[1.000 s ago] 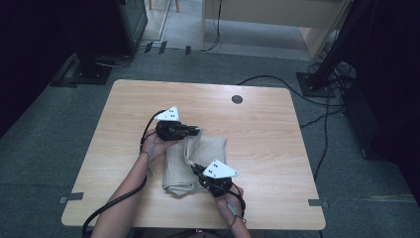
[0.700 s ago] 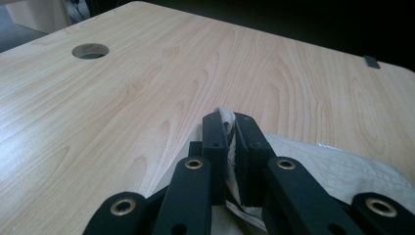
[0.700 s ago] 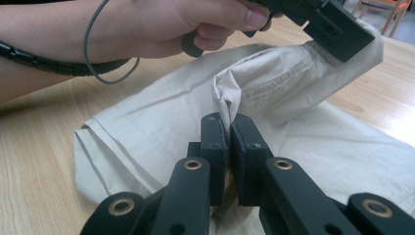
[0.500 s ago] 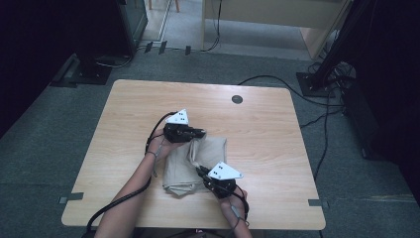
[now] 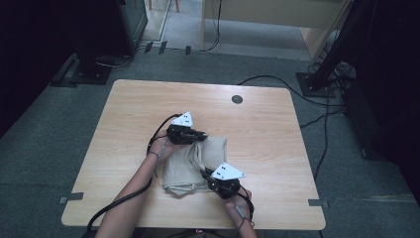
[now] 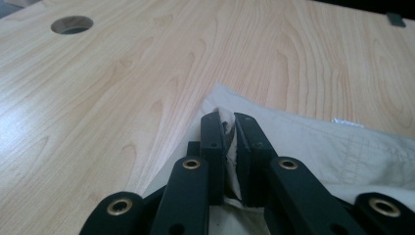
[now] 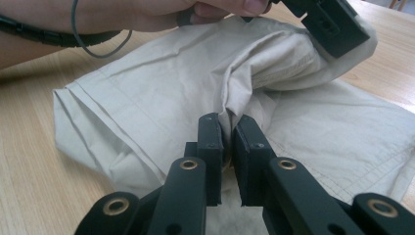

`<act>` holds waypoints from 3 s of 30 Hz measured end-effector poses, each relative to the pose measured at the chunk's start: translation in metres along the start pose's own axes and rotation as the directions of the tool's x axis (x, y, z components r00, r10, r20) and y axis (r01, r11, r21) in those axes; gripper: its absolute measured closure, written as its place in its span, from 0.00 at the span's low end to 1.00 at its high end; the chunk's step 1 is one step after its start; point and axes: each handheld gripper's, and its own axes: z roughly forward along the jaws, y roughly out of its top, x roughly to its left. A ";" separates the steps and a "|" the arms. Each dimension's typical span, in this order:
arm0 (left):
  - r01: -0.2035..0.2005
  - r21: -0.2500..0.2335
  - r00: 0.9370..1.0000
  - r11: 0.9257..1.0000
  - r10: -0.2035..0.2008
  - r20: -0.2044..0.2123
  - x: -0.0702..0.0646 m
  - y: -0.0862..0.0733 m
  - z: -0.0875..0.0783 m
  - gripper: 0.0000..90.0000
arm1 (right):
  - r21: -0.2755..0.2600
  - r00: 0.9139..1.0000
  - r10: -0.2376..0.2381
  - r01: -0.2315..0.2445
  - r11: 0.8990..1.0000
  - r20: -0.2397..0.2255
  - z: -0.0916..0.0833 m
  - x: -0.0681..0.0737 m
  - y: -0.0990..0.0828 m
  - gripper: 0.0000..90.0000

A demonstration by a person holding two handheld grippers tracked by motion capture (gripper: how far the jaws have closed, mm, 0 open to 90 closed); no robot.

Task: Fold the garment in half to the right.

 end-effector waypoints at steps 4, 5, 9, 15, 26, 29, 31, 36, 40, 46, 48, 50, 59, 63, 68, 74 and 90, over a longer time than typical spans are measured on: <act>0.006 0.004 1.000 1.000 -0.006 0.010 0.001 -0.001 0.002 0.91 | 0.011 1.000 -0.025 0.025 1.000 -0.015 -0.001 -0.001 -0.001 0.88; 0.008 0.006 1.000 1.000 -0.008 0.011 0.001 -0.001 0.003 0.91 | 0.012 0.999 -0.028 0.028 1.000 -0.017 -0.002 -0.001 -0.001 0.88; 0.012 -0.001 1.000 1.000 -0.012 0.016 0.002 -0.001 0.003 0.89 | 0.012 1.000 -0.022 0.023 1.000 -0.020 -0.004 -0.004 -0.002 0.85; 0.011 -0.015 1.000 1.000 -0.011 0.024 0.002 0.000 0.003 0.79 | 0.012 0.999 -0.018 0.018 1.000 -0.031 -0.007 -0.008 -0.003 0.80; 0.064 -0.121 0.997 0.991 -0.058 0.054 0.004 0.008 -0.007 0.34 | -0.051 0.999 0.016 -0.018 0.999 -0.043 -0.020 -0.023 0.002 0.55; 0.061 -0.152 0.997 0.987 -0.052 0.059 0.002 0.013 -0.013 0.32 | -0.074 0.999 0.003 -0.006 0.997 -0.040 -0.025 -0.027 0.007 0.53; 0.054 -0.156 0.997 0.986 -0.046 0.055 0.000 0.015 -0.016 0.32 | -0.083 0.999 0.002 -0.005 0.996 -0.043 -0.027 -0.028 0.009 0.52; 0.035 -0.148 0.999 0.988 -0.031 0.028 -0.004 0.017 -0.021 0.30 | -0.091 0.999 -0.019 0.015 0.996 -0.046 -0.028 -0.030 0.016 0.52; 0.037 -0.107 0.999 0.994 -0.040 -0.026 -0.003 0.014 -0.023 0.30 | -0.103 0.996 -0.014 0.005 0.995 -0.085 -0.027 -0.033 0.021 0.52; 0.049 -0.094 0.997 0.994 -0.054 -0.057 0.001 0.002 -0.031 0.30 | -0.060 0.993 -0.049 0.043 0.997 -0.108 -0.014 -0.032 0.023 0.51; 0.049 -0.089 0.996 0.995 -0.055 -0.066 0.001 -0.001 -0.033 0.30 | -0.042 0.992 -0.062 0.057 0.997 -0.112 -0.009 -0.031 0.023 0.51; 0.049 -0.089 0.996 0.995 -0.055 -0.071 0.002 -0.003 -0.035 0.30 | -0.029 0.990 -0.070 0.067 0.997 -0.123 -0.006 -0.031 0.023 0.51; 0.064 -0.077 0.992 0.995 -0.072 -0.105 0.003 -0.014 -0.035 0.24 | 0.011 0.978 -0.109 0.113 0.994 -0.177 0.006 -0.034 0.025 0.50; 0.074 -0.060 0.990 0.995 -0.081 -0.119 0.003 -0.022 -0.034 0.24 | 0.030 0.975 -0.118 0.126 0.992 -0.188 0.011 -0.039 0.025 0.49; 0.092 -0.060 0.986 0.994 -0.099 -0.132 0.004 -0.027 -0.035 0.24 | 0.032 0.976 -0.103 0.111 0.993 -0.190 0.014 -0.045 0.021 0.49; 0.089 -0.062 0.983 0.994 -0.098 -0.156 0.001 -0.033 -0.041 0.24 | 0.044 0.977 -0.106 0.116 0.992 -0.187 0.016 -0.049 0.021 0.48; 0.110 -0.073 0.971 0.991 -0.123 -0.206 -0.004 -0.044 -0.052 0.24 | 0.104 0.981 -0.094 0.112 0.988 -0.167 0.025 -0.060 0.009 0.45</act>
